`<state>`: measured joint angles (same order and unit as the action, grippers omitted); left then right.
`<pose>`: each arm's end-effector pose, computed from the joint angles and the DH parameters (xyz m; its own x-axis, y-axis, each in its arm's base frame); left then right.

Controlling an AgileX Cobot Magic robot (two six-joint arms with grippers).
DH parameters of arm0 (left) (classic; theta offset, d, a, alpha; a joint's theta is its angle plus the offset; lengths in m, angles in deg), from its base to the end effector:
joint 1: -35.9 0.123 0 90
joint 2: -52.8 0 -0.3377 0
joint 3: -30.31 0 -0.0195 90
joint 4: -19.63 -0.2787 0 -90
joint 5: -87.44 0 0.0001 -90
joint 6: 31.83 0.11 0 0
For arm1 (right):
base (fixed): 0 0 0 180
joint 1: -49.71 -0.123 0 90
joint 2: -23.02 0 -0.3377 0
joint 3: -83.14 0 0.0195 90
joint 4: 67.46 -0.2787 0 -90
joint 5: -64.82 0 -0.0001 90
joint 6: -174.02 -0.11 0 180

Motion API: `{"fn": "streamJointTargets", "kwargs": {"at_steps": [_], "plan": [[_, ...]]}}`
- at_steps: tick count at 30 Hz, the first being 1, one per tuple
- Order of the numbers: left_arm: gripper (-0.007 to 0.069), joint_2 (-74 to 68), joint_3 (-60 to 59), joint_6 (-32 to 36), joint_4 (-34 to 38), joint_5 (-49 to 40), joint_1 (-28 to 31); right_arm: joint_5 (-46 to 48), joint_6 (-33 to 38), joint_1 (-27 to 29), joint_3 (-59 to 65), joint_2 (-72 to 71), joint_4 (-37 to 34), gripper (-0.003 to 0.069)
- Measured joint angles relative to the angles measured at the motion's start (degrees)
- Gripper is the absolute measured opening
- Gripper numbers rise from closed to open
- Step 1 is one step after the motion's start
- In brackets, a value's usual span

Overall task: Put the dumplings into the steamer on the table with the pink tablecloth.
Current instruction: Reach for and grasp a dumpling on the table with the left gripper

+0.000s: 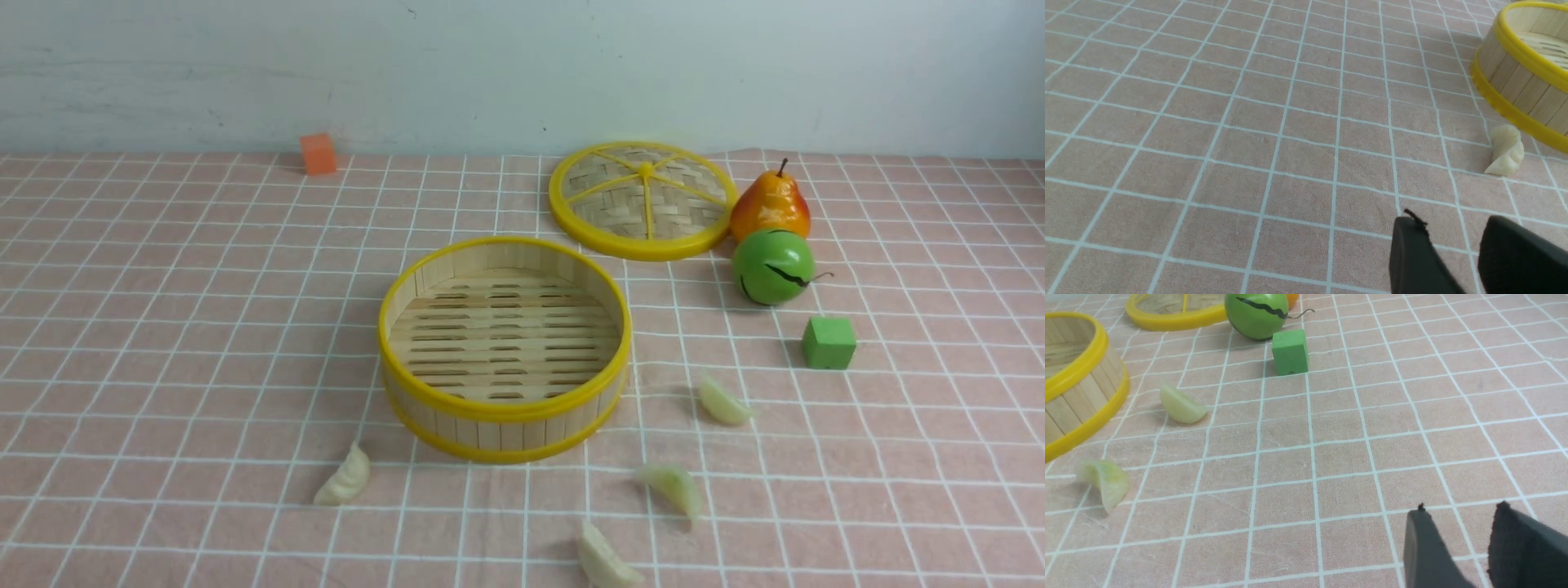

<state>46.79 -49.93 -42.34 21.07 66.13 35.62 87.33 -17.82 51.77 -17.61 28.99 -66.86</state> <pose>0.0458 -0.0012 0.1628 -0.2980 -0.2039 -0.9325 -0.0486 0.9789 -0.1985 0.0449 -0.0021 0.1672 -0.2907 0.2063 -0.9343 0.0985 0.9777 0.1852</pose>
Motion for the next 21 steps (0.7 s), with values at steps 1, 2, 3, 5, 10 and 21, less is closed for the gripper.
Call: {"fn": "streamJointTargets", "kwargs": {"at_steps": [1, 2, 3, 5, 10, 21], "plan": [[0.0237, 0.00, 0.00, 0.00, 0.00, 0.00, 0.00, 0.00, 0.00, 0.00, 0.00, 0.00, 0.13, 0.0239], [0.0237, 0.00, 0.00, 0.00, 0.00, 0.00, 0.00, 0.00, 0.00, 0.00, 0.00, 0.00, 0.30, 0.0239], [0.0237, 0.00, 0.00, 0.00, 0.00, 0.00, 0.00, 0.00, 0.00, 0.00, 0.00, 0.00, 0.43, 0.0239], [0.0237, 0.00, 0.00, 0.00, 0.00, 0.00, 0.00, 0.00, 0.00, 0.00, 0.00, 0.00, 0.58, 0.0239], [0.0237, 0.00, 0.00, 0.00, 0.00, 0.00, 0.00, 0.00, 0.00, 0.00, 0.00, 0.00, 0.58, 0.0239], [0.0237, 0.00, 0.00, 0.00, -0.11, 0.00, 0.00, 0.00, 0.00, 0.00, 0.00, 0.00, 0.58, 0.0239]]}}
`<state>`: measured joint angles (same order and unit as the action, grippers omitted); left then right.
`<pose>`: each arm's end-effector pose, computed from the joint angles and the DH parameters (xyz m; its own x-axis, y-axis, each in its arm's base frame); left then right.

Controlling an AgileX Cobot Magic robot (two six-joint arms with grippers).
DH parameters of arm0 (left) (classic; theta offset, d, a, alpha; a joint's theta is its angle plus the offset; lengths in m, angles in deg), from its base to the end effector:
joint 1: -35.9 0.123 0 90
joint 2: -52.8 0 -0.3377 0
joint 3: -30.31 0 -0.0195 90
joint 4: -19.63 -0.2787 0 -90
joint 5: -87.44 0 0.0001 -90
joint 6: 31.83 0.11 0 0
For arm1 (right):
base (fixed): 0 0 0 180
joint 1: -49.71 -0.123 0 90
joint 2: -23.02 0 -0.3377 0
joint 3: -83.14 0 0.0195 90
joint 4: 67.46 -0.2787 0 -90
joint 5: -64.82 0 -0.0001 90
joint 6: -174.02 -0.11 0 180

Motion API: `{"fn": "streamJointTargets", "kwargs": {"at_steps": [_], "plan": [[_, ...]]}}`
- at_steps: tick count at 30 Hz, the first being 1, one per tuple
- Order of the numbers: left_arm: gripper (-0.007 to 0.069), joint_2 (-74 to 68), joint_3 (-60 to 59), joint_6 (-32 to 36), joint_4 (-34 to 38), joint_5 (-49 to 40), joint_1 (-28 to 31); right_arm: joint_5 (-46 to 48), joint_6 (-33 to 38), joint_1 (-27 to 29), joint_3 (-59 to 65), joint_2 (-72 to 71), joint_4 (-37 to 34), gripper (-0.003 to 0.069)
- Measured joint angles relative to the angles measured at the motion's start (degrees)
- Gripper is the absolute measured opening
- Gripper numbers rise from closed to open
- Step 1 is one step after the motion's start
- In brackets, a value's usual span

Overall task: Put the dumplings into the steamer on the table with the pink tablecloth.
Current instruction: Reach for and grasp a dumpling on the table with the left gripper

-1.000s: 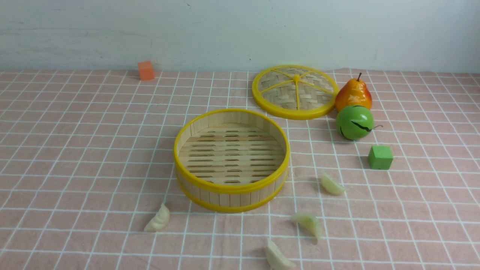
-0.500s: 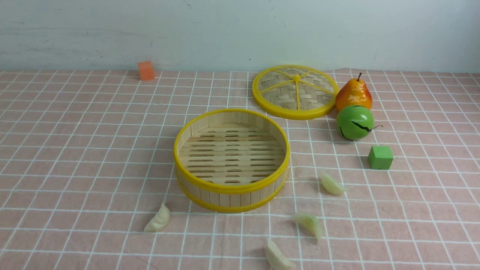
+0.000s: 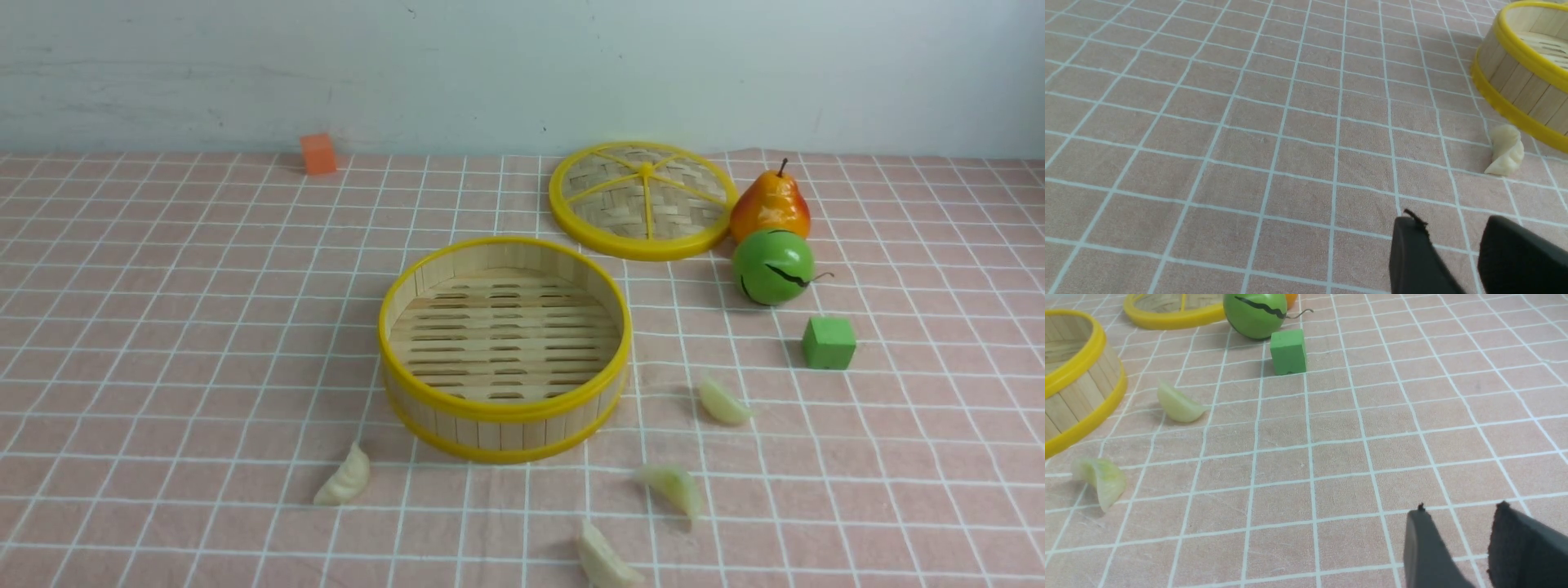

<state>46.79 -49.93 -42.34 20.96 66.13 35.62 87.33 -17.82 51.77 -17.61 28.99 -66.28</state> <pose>0.0458 -0.0012 0.1628 -0.2979 -0.2022 -0.9329 -0.0488 0.9793 -0.1966 0.0449 -0.0025 0.1672 -0.2908 0.1971 -0.9363 0.0994 0.9795 0.1753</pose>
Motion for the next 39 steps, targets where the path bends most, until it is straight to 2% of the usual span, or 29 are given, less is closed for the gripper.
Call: {"fn": "streamJointTargets", "kwargs": {"at_steps": [6, 8, 9, 10, 12, 13, 14, 17, 20, 24, 29, 30, 31, 32, 33, 36, 37, 39], "plan": [[0.0237, 0.00, 0.00, -1.45, 1.66, 3.52, 0.00, 0.00, 0.00, 0.00, 0.00, 0.00, -0.44, 0.0239], [0.0237, 0.00, 0.00, -7.94, 10.73, 7.61, 0.00, -0.03, -0.82, 0.00, 0.00, 0.00, -4.79, 0.0239], [0.0237, 0.00, 0.00, -8.69, 10.73, 7.92, 0.00, -0.03, -0.99, 0.00, 0.00, 0.00, -5.41, 0.0239], [0.0237, 0.00, 0.00, -16.62, 22.54, 10.58, 0.00, -0.03, -3.58, 0.00, 0.00, 0.00, -12.65, 0.0239], [0.0237, 0.00, 0.00, -24.87, 33.95, 12.87, 0.00, 0.46, -8.39, 0.00, 0.05, 0.00, -22.78, 0.0239], [0.0237, 0.00, 0.00, -25.65, 35.09, 13.06, 0.00, 0.57, -8.92, 0.00, 0.06, 0.00, -25.23, 0.0239], [0.0237, 0.00, 0.00, -29.77, 41.98, 14.18, -0.05, 1.02, -12.35, 0.00, 0.26, 0.00, -32.44, 0.0239], [0.0237, 0.00, 0.00, -31.74, 49.28, 14.81, -0.05, 1.90, -15.08, 0.00, 0.56, 0.00, -46.17, 0.0239], [0.0237, 0.00, 0.00, -30.04, 50.82, 14.92, -0.05, 1.90, -13.62, 0.00, 0.56, 0.00, -50.10, 0.0239], [0.0237, 0.00, 0.00, -28.94, 51.82, 14.58, -0.05, 1.26, -11.15, 0.00, 0.56, 0.00, -50.82, 0.0239], [0.0237, 0.00, 5.72, -15.62, 47.40, 9.66, -0.05, 1.41, -1.61, 0.00, -0.26, 0.00, -52.10, 0.0239], [0.0220, -0.33, 10.33, -9.45, 43.45, 5.78, -0.05, 1.93, 3.59, 0.00, -2.54, 0.00, -52.04, 0.0232], [0.0220, -0.51, 10.95, -8.77, 43.45, 5.19, -0.05, 1.98, 4.86, 0.00, -2.86, 0.00, -52.04, 0.0230], [0.0171, -3.87, 17.05, -3.95, 37.95, -1.02, -0.05, 2.29, 9.40, 0.00, -6.23, 0.70, -51.54, 0.0194], [0.0165, -5.05, 18.45, -3.25, 37.32, -2.49, -0.05, 2.35, 10.40, 0.00, -6.63, 1.15, -51.33, 0.0188], [0.0026, -16.46, 29.16, -1.57, 26.26, -13.34, -0.17, 4.59, 17.52, 0.00, -14.34, 9.22, -46.40, 0.0039], [-0.0003, -20.23, 31.79, -1.57, 23.87, -16.03, -0.17, 5.65, 18.98, 0.00, -16.42, 11.24, -45.16, 0.0010], [-0.0013, -27.45, 38.58, -1.50, 18.20, -23.45, -0.57, 9.88, 22.60, 0.00, -22.84, 19.39, -40.25, -0.0018]]}}
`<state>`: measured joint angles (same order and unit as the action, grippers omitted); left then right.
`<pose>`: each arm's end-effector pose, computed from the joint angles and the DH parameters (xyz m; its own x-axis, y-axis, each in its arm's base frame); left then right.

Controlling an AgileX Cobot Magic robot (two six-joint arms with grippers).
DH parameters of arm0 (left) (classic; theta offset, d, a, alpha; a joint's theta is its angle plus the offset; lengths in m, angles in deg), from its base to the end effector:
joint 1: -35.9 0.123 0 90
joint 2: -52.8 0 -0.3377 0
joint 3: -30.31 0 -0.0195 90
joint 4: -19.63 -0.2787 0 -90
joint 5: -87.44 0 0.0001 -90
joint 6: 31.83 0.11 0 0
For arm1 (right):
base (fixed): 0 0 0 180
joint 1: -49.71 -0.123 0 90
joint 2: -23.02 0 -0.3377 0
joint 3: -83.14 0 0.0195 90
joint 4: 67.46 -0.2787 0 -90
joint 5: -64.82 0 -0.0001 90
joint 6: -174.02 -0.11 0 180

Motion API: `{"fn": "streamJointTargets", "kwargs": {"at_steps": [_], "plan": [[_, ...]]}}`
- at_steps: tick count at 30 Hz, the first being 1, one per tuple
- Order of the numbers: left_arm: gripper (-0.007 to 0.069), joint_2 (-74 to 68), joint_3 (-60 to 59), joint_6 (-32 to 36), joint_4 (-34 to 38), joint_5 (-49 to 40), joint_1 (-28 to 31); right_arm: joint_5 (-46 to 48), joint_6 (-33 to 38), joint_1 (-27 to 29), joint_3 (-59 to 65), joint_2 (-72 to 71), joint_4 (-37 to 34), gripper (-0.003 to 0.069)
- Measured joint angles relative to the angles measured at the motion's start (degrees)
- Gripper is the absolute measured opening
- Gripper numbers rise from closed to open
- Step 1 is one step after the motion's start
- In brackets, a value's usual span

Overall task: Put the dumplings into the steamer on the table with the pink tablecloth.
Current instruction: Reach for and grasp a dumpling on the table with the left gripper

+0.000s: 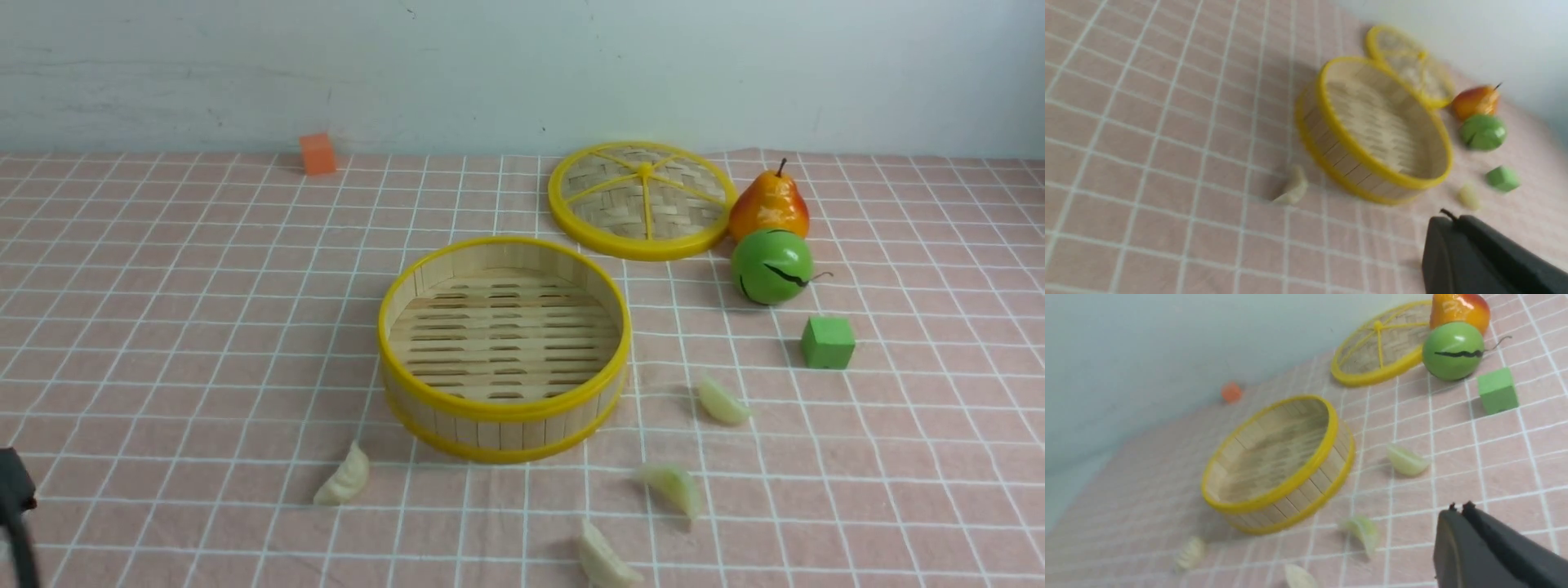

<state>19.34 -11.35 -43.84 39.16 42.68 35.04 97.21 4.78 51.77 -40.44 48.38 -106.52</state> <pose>0.0764 -0.0271 0.3490 -0.5218 -0.4205 -0.7422 -0.0088 0.8727 -0.4882 0.0676 0.0348 0.2947 -0.3981 0.3923 -0.8292 -0.1389 0.8677 0.4772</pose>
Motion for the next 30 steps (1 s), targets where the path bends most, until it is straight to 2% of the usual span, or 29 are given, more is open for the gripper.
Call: {"fn": "streamJointTargets", "kwargs": {"at_steps": [1, 3, 4, 7, 9, 12, 13, 14, 15, 19, 23, 26, 30], "plan": [[-0.0013, -0.69, 0.57, 0.00, 0.00, -0.67, 0.00, 0.00, 0.37, 0.00, 0.00, 0.76, 0.46, -0.0018], [-0.0014, -8.61, 6.56, 0.29, -5.19, -8.65, -2.34, 7.63, 4.53, 0.00, -8.29, 10.13, 5.41, -0.0019], [-0.0014, -9.87, 7.39, 0.43, -6.35, -9.91, -3.26, 9.06, 5.17, 0.00, -9.55, 11.65, 6.09, -0.0019], [-0.0014, -20.57, 12.77, 1.22, -11.72, -17.15, -10.13, 20.96, 8.16, -2.25, -18.93, 23.84, 10.28, -0.0017], [-0.0014, -24.42, 14.07, 1.22, -13.59, -17.68, -13.59, 23.86, 8.88, -4.90, -21.23, 27.38, 11.03, -0.0015], [-0.0012, -33.63, 17.00, 0.78, -16.72, -17.09, -19.61, 27.54, 10.52, -14.87, -24.08, 32.93, 12.92, -0.0010], [-0.0012, -34.16, 17.17, 0.71, -16.83, -17.03, -19.61, 27.63, 10.52, -14.87, -24.13, 33.14, 13.08, -0.0009], [0.0003, -37.81, 18.55, 0.35, -17.43, -16.91, -21.40, 28.19, 10.53, -18.78, -24.27, 34.39, 14.35, -0.0009], [0.0026, -41.31, 19.91, 0.30, -17.50, -16.76, -22.16, 28.56, 10.06, -22.15, -24.27, 35.20, 15.96, -0.0007], [0.0158, -49.55, 22.98, 0.30, -17.15, -16.40, -22.64, 28.36, 7.47, -27.95, -24.29, 35.83, 19.97, -0.0003], [0.0344, -57.75, 25.72, 0.30, -17.22, -15.74, -22.64, 27.82, 6.31, -29.15, -24.53, 35.83, 21.51, -0.0002], [0.0447, -62.63, 27.01, 0.35, -18.79, -13.85, -22.64, 27.56, 6.31, -29.15, -24.58, 35.83, 21.63, -0.0001], [0.0525, -68.55, 28.15, 0.35, -22.90, -9.21, -22.64, 27.50, 6.26, -29.15, -24.58, 35.83, 21.68, 0.0001]]}}
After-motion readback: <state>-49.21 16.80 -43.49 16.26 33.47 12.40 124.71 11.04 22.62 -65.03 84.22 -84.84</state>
